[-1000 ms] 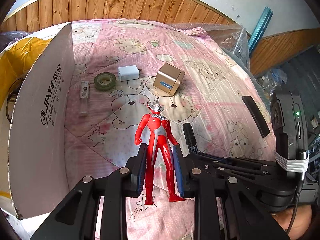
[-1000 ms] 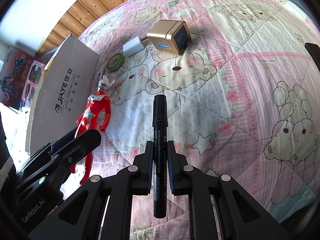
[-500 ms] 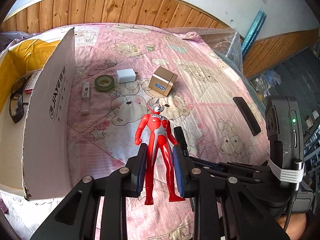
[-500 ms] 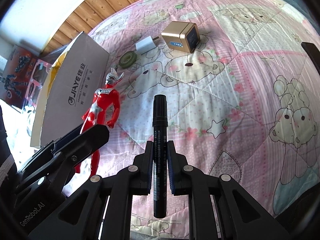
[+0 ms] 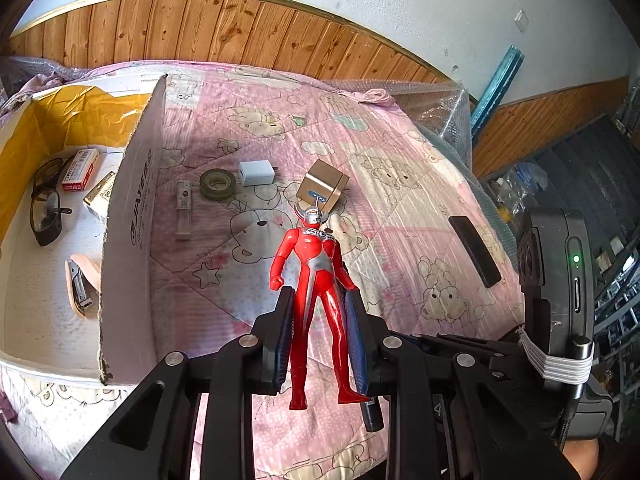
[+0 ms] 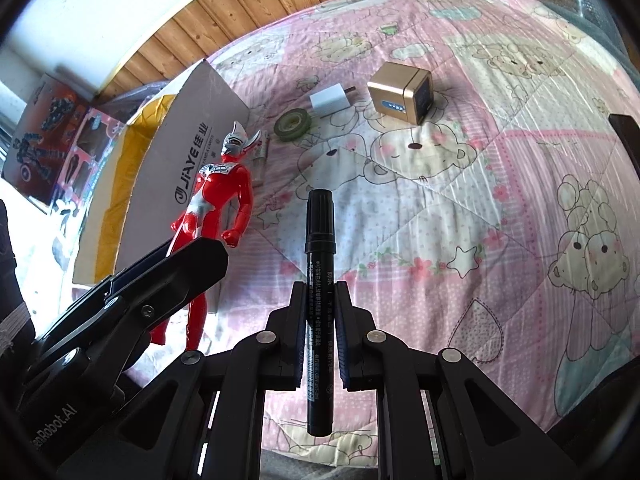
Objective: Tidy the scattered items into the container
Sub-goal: 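Lift and carry the red figure and black marker over the box with both tools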
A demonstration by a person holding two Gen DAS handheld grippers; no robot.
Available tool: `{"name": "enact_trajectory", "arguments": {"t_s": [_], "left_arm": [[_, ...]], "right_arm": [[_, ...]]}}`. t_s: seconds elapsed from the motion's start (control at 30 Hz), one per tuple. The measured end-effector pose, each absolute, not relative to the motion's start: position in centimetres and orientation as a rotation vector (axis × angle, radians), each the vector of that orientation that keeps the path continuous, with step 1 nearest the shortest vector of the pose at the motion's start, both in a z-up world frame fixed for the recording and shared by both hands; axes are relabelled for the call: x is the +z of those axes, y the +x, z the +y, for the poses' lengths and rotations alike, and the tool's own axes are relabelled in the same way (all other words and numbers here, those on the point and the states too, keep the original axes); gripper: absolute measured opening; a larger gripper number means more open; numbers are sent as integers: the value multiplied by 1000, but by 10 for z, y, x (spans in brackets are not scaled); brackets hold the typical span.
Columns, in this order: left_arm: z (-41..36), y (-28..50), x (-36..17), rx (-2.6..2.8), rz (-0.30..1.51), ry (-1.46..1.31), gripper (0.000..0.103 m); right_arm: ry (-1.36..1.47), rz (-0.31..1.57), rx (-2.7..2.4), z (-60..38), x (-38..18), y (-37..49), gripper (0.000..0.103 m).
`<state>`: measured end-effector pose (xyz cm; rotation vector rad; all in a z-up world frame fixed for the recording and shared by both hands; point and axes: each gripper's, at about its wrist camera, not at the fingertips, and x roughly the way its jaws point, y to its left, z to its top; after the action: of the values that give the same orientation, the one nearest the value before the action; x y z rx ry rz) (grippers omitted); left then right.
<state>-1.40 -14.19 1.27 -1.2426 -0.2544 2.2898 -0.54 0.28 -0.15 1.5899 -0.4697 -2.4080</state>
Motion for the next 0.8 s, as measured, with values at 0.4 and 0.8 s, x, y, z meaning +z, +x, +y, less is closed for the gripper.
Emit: {"name": "enact_trajectory", "arguments": {"t_s": [0.4,0.8], "left_arm": [[-168,-9,29,2293,-324,-1191,26],[-197,-4,46,2310,-395,-1146,26]], "right_arm": [[1555,-433,-2413,-19,16,-3,14],[1513,-403,-2400,-43,33,-1,14]]}}
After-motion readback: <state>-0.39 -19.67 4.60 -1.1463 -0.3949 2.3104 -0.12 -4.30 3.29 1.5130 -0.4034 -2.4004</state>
